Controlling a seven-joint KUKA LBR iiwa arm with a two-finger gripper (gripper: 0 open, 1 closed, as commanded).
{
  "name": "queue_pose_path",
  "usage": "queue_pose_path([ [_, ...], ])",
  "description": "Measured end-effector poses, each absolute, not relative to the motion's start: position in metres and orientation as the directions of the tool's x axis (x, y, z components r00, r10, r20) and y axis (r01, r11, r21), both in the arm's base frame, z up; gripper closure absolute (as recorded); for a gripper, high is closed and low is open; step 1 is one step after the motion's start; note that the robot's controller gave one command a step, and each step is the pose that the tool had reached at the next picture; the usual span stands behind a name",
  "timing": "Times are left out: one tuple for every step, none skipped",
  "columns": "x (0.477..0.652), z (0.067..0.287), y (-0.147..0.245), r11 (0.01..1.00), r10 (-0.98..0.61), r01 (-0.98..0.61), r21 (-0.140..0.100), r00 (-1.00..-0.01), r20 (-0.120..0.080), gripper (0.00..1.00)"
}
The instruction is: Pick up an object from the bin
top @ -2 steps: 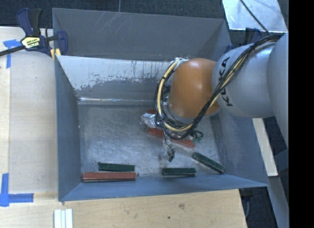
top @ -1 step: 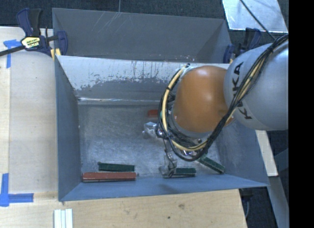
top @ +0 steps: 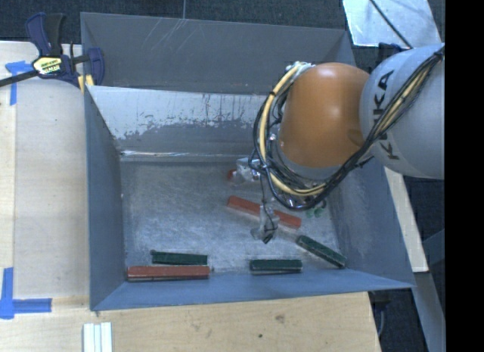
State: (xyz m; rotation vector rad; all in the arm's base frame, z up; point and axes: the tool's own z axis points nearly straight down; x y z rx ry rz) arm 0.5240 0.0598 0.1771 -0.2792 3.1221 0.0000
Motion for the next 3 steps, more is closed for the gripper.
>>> queue_pose_path([
  [0.572,0.083,0.022,0.967,-0.254,-0.254,-0.001,-0.967,-0.002,0.0],
  [0.573,0.084,0.022,0.967,-0.255,-0.255,-0.001,-0.967,-0.004,1.0],
  [0.565,0.219,0.02,0.958,-0.288,-0.288,-0.003,-0.958,-0.012,1.0],
])
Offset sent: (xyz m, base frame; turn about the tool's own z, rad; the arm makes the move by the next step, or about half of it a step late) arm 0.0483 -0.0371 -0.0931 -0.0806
